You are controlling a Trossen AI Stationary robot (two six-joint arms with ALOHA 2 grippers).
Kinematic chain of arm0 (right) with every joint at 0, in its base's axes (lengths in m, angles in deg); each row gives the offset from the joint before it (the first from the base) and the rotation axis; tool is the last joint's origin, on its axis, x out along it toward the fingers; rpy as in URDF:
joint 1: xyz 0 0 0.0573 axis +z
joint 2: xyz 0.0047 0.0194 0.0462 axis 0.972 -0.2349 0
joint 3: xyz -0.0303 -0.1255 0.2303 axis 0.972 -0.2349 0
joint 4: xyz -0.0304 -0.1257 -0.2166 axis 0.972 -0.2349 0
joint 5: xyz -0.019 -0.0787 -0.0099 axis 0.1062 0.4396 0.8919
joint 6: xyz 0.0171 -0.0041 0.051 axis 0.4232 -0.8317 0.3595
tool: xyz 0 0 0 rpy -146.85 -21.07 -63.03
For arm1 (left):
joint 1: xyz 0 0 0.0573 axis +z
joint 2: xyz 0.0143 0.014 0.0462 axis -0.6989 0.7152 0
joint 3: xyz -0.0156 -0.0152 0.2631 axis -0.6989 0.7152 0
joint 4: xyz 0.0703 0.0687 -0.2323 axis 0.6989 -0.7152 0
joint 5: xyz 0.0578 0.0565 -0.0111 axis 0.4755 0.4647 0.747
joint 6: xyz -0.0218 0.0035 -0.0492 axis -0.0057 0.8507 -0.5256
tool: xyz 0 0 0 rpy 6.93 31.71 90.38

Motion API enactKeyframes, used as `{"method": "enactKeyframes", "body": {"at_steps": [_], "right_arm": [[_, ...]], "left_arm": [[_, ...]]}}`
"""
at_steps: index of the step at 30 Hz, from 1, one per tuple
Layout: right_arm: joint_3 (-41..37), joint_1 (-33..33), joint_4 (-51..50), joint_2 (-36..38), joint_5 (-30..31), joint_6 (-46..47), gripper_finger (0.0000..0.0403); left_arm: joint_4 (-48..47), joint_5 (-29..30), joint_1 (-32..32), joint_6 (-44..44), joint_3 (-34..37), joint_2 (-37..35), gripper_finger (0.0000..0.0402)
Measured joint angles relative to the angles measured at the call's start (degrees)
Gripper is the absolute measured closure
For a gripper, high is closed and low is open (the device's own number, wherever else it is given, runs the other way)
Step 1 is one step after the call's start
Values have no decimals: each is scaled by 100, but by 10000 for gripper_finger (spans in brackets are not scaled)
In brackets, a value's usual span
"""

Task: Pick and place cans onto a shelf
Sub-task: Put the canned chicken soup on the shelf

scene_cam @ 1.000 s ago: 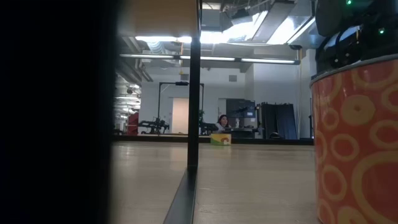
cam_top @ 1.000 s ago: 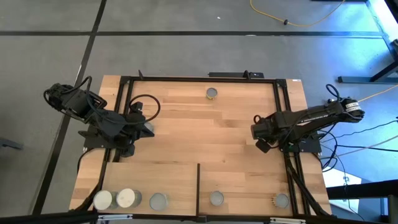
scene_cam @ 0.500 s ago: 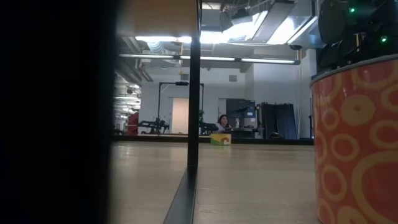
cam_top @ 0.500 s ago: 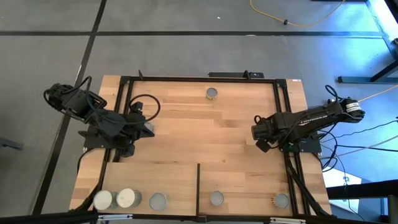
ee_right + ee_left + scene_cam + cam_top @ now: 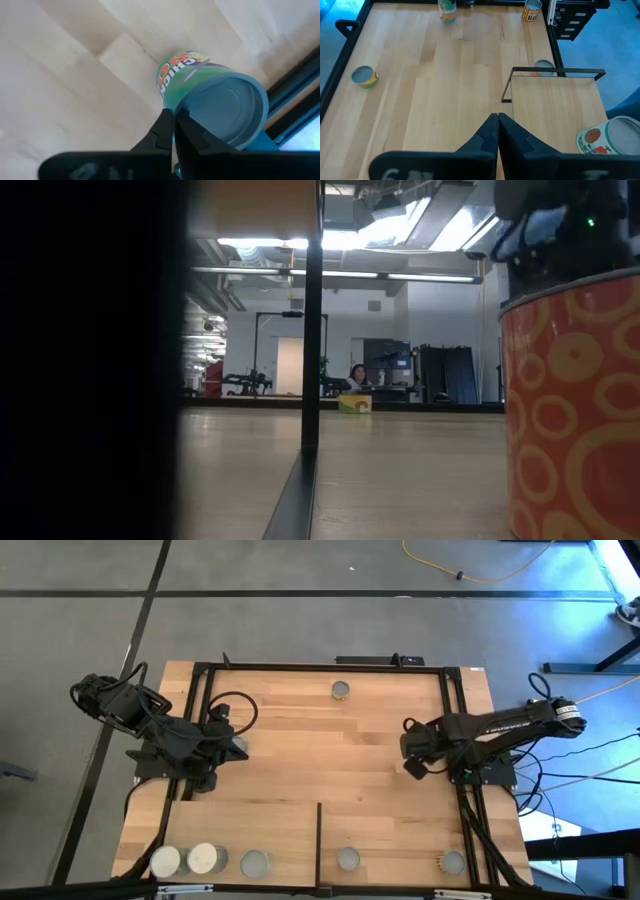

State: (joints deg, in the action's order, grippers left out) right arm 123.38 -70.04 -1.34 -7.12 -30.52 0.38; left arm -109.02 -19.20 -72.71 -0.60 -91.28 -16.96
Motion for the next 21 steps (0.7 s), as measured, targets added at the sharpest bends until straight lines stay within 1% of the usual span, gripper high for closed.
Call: {"method": "enactKeyframes", "body": {"at_steps": [6,12,16,21], "right_arm": [[905,0,-593,0,-14,-182,397],[2233,92,-1068,-258,-24,-740,397],[3249,192,-1252,-811,-22,-1360,397],[4464,206,-1279,-1889,98,-2282,397]], "left_arm": [[1,0,1,0,0,0,401],[1,0,1,-9,0,0,401],[1,0,-1,-132,0,0,401],[1,0,-1,-319,0,0,401]]}}
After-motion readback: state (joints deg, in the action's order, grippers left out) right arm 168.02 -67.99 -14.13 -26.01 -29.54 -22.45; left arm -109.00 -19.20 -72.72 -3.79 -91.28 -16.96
